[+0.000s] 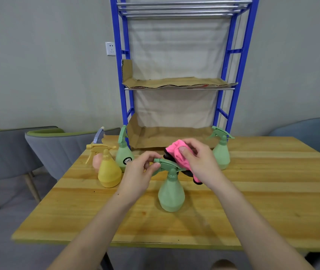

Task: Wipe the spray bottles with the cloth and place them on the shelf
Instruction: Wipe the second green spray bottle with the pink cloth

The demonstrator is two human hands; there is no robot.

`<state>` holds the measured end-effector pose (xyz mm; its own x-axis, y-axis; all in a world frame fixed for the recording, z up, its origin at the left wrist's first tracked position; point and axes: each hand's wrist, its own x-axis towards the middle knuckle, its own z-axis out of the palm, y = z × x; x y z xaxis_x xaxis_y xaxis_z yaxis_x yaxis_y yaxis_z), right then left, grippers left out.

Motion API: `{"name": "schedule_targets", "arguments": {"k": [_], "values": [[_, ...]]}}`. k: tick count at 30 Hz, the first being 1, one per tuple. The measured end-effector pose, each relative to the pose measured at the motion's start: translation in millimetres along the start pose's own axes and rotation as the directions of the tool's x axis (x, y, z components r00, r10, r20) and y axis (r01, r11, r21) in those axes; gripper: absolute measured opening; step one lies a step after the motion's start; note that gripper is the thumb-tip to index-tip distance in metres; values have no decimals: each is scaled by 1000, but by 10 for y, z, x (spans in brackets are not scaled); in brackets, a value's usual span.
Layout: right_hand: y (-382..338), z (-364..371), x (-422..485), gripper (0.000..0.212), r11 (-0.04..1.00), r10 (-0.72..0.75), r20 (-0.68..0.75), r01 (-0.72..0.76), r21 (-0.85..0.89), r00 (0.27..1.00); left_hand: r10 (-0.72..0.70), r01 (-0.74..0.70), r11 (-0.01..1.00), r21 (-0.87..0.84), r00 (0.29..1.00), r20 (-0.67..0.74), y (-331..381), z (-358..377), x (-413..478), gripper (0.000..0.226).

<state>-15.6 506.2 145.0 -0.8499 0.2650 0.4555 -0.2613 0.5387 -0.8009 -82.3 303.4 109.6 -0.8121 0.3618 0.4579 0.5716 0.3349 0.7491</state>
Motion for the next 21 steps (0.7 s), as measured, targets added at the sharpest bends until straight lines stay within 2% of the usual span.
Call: {"name": "schedule_targets", "arguments": {"k": [6, 16, 18, 21], "values": [[59, 94, -46, 15, 992, 128, 63, -128, 1, 990, -15, 10, 995, -96, 999, -52, -11, 30, -42, 21], [-27, -20, -106, 21, 991, 135, 302, -133, -28, 944, -59, 50, 991, -122, 996, -68, 53, 25, -62, 19], [-7, -13, -81, 19, 989, 147, 293, -143, -35, 945, -60, 51, 990, -131, 996, -63, 59, 29, -56, 21], [9, -18, -27, 18, 988, 152, 189, -150, -25, 970, -53, 47, 990, -134, 998, -36, 81, 12, -43, 25]]}}
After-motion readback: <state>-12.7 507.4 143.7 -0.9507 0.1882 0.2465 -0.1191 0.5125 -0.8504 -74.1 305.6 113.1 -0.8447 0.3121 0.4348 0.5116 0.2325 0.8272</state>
